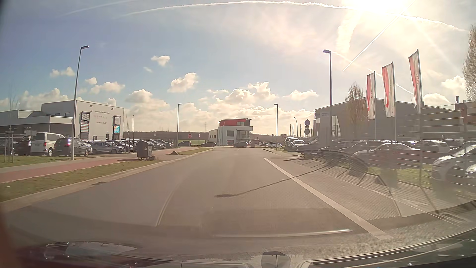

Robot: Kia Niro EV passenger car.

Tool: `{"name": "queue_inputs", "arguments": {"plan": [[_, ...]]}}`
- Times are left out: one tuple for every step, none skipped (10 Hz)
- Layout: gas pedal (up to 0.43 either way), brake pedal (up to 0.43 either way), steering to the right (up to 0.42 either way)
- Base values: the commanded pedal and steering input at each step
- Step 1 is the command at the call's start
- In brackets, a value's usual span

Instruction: Follow the waypoints while adhering to traffic rules and regulations

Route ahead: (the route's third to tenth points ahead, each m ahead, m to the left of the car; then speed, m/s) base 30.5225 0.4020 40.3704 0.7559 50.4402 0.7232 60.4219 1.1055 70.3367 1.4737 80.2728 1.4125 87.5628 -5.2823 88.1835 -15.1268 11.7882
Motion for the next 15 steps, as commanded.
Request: {"name": "queue_inputs", "arguments": {"plan": [[0.028,0.0,0.0],[0.039,0.0,0.0],[0.039,0.0,0.0],[0.039,0.0,0.0],[0.039,0.0,0.0],[0.039,0.0,0.0],[0.039,0.0,0.0],[0.039,0.0,0.0],[0.039,0.0,0.0],[0.039,0.0,0.0],[0.039,0.0,0.0],[0.039,0.0,0.0],[0.039,0.0,0.0],[0.039,0.0,0.0],[0.039,0.0,0.0]]}}
